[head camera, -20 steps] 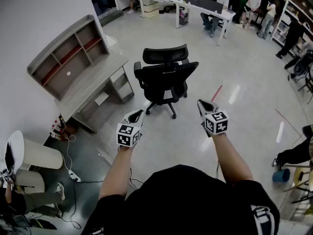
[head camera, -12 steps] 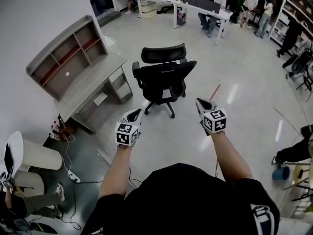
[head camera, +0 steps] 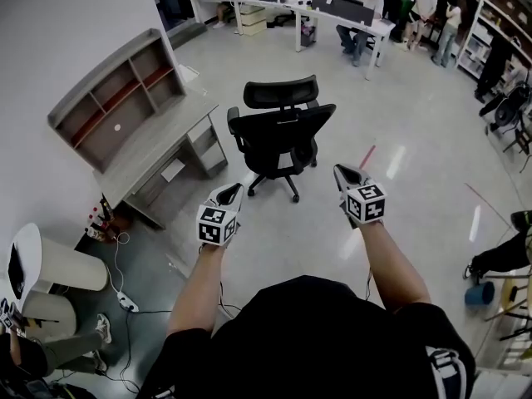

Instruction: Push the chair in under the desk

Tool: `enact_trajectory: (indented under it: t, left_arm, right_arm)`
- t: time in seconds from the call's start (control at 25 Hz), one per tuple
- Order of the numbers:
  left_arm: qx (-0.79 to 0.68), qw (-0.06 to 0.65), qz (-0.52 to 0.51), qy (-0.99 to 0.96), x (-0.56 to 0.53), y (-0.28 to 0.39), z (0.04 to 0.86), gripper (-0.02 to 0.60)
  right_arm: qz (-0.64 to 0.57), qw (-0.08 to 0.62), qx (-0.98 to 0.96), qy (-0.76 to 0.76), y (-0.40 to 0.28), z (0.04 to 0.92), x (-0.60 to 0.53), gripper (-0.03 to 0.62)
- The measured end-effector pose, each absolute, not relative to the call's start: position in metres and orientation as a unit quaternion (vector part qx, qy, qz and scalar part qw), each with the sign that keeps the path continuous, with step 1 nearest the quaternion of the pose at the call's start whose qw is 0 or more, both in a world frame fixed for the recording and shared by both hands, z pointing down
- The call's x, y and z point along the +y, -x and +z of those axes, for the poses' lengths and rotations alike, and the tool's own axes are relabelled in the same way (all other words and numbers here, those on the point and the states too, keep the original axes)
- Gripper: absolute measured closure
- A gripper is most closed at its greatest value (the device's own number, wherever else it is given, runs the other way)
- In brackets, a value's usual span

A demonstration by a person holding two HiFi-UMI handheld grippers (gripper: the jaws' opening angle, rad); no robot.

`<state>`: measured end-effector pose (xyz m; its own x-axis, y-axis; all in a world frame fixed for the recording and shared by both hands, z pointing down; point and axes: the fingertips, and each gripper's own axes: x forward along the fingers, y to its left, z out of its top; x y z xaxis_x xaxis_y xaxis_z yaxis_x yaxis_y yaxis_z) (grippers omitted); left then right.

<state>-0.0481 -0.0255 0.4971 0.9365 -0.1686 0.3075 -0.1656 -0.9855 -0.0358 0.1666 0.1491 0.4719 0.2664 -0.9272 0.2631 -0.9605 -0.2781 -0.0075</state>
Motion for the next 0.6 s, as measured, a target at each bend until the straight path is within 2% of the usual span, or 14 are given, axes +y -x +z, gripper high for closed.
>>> enact_trajectory:
  t: [0.6]
  left_arm:
    - [0.090,0.017,-0.173,0.981,-0.065,-0.004,0.504,0.557]
  right_arm:
    - [0.113,0.081,-0.603,-0.786,-0.222,0.487,0.106,0.597]
